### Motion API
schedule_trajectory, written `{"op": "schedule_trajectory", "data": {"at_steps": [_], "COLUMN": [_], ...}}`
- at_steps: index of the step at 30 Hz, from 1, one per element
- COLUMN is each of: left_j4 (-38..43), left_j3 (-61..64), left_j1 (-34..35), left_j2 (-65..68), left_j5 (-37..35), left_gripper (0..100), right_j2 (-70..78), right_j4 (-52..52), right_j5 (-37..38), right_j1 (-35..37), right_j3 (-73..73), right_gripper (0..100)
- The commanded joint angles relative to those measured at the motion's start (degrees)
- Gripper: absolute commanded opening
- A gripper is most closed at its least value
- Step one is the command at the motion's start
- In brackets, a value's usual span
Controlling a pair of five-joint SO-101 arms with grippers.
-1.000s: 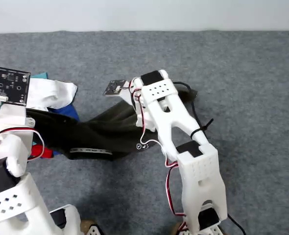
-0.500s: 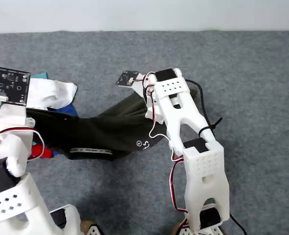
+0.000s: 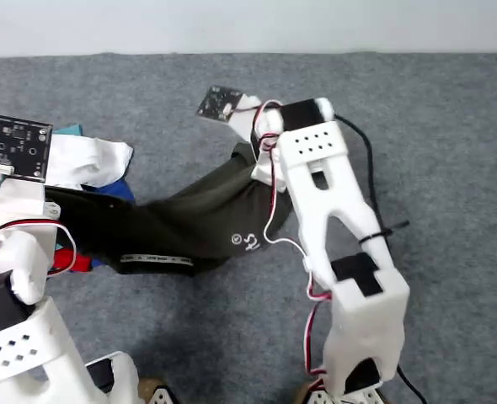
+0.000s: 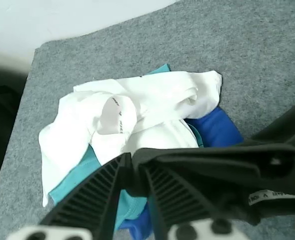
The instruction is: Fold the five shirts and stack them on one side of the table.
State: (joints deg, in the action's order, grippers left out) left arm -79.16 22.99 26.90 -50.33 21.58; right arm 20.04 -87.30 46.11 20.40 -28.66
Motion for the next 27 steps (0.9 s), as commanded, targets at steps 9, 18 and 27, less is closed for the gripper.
{"op": "schedule_trajectory", "data": {"at_steps": [9,18,27], "left_j4": [2.5,0.2,-3.0], "left_j3": [-10.2,-11.6,-5.3], "left_j1": [-9.1,-13.5,-13.4], "left_j2": [-0.4,-0.4,-0.4], "left_j5": [0.2,0.3,0.4], "left_gripper": [2,2,2], "right_j2": [-26.5,-25.6,-18.3], "right_j4": [-3.4,-11.4,-1.6], "right_j5": [0.4,0.4,0.3], "right_j1": [-0.7,-2.2,-2.2], "right_j3": [-0.6,12.3,34.4], "right_gripper": [0.9,0.9,0.9]}}
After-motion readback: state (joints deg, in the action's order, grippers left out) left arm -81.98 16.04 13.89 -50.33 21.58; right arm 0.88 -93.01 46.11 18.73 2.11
